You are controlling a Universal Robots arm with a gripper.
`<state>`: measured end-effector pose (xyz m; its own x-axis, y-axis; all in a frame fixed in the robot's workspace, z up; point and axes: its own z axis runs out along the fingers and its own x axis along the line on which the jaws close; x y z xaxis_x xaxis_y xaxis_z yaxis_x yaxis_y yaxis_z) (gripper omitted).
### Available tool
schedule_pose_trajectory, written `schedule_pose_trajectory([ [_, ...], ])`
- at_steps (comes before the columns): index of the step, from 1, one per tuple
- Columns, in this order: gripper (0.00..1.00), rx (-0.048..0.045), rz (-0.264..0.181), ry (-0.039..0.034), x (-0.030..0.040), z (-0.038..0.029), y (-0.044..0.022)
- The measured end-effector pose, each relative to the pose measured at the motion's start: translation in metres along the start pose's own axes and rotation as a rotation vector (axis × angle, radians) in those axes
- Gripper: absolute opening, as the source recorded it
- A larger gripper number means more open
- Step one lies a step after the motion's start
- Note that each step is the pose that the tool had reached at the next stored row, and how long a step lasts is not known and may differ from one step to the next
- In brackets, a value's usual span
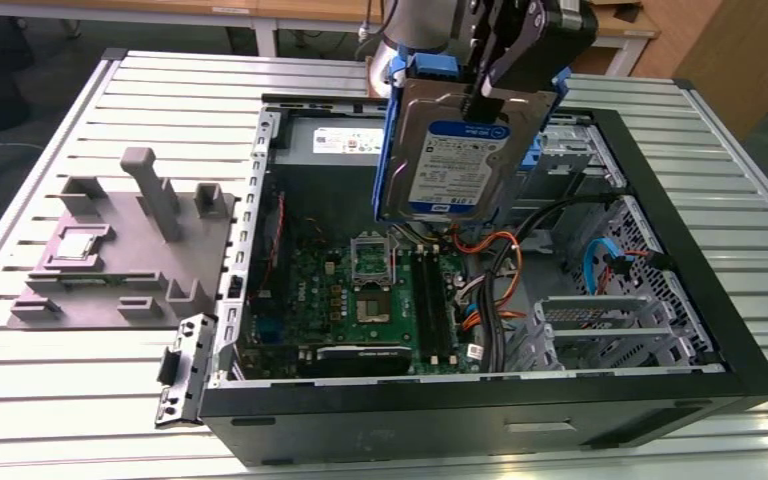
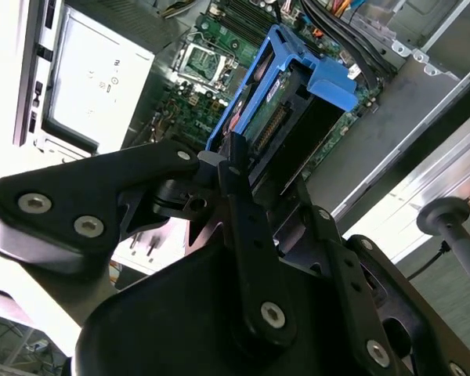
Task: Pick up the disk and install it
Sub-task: 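Pick up the disk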
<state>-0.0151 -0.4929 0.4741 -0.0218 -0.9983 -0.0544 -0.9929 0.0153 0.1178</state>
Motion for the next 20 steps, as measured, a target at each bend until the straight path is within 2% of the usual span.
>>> schedule_pose_trajectory([
  [20,0.35,0.0003,0.000,0.0000,0.0168,-0.0003,-0.0003],
])
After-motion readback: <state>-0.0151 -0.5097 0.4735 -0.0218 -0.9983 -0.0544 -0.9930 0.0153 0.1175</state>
